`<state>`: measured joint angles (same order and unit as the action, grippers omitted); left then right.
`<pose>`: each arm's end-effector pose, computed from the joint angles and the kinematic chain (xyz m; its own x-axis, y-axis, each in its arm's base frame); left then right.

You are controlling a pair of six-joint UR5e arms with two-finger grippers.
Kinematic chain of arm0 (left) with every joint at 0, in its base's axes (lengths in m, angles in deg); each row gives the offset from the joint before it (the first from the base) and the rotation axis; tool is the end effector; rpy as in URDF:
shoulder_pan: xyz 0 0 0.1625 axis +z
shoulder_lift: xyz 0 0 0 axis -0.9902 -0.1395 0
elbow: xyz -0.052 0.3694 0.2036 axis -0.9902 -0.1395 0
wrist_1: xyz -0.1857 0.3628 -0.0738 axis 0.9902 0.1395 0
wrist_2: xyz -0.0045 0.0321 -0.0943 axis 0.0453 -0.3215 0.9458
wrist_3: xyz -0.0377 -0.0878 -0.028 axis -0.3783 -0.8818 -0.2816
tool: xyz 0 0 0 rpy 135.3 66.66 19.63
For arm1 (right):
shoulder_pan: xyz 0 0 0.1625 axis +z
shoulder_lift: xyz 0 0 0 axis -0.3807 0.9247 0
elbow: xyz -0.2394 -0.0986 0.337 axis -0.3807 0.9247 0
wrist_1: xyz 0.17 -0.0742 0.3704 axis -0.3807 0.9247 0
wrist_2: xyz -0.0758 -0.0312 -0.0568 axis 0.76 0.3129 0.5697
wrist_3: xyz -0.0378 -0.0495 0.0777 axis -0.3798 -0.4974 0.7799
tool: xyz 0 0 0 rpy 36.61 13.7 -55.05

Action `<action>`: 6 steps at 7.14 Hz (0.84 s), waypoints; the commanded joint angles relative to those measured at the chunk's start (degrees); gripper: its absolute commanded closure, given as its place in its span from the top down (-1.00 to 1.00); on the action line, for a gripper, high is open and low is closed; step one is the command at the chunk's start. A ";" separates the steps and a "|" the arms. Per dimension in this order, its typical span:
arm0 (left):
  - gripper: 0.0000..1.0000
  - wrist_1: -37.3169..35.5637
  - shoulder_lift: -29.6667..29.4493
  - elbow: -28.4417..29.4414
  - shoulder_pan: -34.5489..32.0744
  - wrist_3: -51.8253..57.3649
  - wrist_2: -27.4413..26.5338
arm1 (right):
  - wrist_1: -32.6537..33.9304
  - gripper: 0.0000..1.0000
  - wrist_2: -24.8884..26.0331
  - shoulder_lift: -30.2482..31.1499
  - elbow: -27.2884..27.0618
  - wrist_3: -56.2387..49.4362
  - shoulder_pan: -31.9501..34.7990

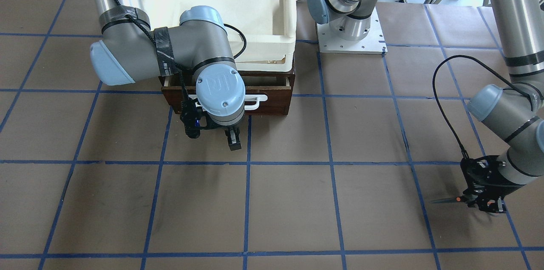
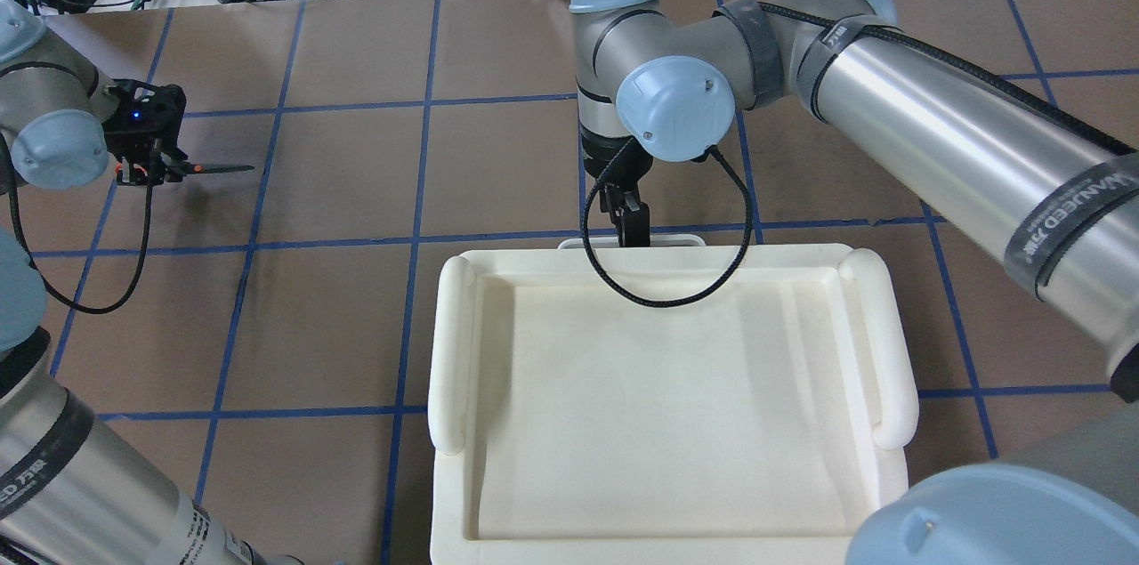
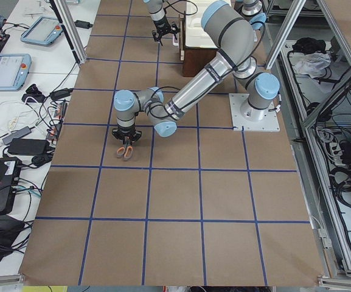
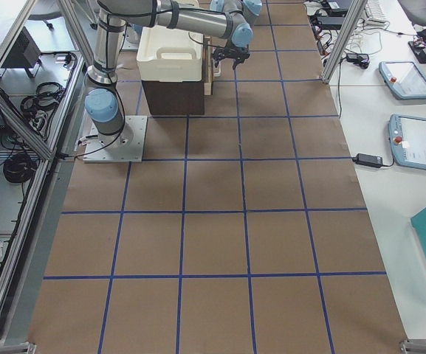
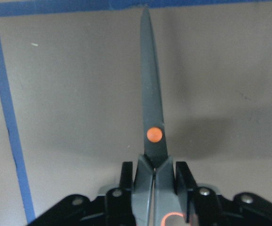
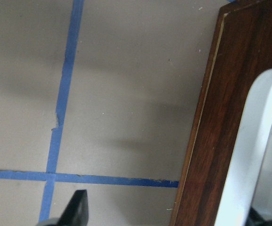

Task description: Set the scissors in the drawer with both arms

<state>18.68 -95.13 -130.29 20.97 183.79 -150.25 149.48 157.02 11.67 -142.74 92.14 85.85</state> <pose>0.2084 -0.6506 0.2065 0.0271 0.9942 -0.1036 0.9978 -0.0207 0.0625 0.3273 -0.5420 0.2755 -0.2267 0.9310 0.2860 0.9739 0.2201 0.0552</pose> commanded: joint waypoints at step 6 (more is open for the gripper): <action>-0.83 10.74 6.77 -0.68 -5.78 -10.04 -0.34 | 2.88 1.00 0.12 -1.72 3.03 -3.66 -0.91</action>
<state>26.95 -89.73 -130.92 16.50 176.77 -150.57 152.22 157.14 10.94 -140.66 88.99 85.00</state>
